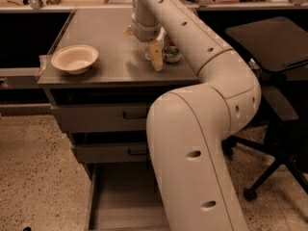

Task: Place blue plastic bottle into bottom drawer

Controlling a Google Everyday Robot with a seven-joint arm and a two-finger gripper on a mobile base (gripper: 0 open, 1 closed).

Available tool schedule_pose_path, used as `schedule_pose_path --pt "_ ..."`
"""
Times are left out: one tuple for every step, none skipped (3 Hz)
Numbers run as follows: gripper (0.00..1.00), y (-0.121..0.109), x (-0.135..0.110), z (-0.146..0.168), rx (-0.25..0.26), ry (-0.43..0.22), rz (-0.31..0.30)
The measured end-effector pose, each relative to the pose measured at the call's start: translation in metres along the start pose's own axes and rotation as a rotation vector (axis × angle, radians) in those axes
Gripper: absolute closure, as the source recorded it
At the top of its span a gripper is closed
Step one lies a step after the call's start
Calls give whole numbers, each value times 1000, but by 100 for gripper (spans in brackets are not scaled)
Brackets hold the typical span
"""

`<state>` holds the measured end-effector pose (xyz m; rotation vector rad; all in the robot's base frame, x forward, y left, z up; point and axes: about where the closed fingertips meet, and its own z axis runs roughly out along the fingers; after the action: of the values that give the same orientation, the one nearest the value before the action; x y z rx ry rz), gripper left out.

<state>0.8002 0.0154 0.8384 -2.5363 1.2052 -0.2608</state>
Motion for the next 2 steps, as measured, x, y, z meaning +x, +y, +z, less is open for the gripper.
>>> schedule_pose_path --pt "0 -16 -8 11 10 0 1" --pt "0 -20 -9 7 12 1 1"
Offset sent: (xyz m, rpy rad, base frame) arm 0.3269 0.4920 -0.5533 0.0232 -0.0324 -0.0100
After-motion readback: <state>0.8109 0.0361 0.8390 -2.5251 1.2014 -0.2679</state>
